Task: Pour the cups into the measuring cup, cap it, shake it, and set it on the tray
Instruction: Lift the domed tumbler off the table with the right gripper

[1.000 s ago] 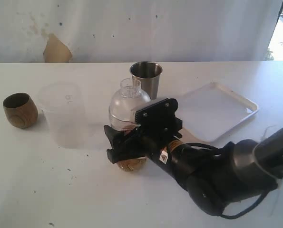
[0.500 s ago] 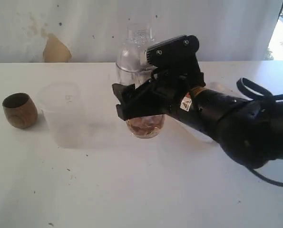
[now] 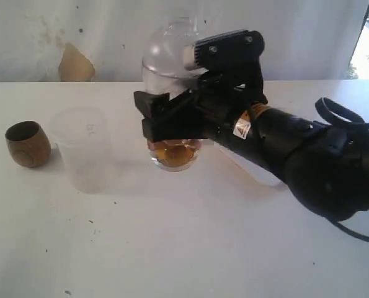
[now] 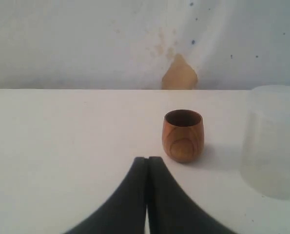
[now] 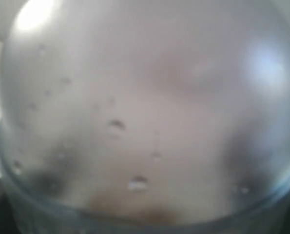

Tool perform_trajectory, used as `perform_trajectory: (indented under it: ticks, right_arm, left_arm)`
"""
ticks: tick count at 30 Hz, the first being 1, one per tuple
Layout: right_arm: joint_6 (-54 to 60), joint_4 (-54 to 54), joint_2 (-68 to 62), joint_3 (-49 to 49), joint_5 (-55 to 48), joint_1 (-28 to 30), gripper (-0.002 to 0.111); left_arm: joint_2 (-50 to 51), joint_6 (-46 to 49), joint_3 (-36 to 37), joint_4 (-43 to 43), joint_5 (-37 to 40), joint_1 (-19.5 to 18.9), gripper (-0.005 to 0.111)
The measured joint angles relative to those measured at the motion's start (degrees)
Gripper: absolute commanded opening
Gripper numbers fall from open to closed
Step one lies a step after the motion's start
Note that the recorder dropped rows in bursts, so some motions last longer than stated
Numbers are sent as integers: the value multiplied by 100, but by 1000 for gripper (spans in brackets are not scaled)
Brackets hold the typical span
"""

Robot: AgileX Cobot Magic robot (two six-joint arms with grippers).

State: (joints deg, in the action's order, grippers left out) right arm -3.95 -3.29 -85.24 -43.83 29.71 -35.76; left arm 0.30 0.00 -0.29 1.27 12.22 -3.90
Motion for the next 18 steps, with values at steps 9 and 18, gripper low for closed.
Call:
perform_trajectory:
  ticks: [9, 18]
  right_arm:
    - [146, 608, 146, -180, -496, -133, 0]
    - [549, 4, 334, -306, -865, -92, 0]
  left_arm:
    - [0, 0, 0, 11, -2, 0, 0]
    - [0, 0, 0, 21, -13, 0, 0]
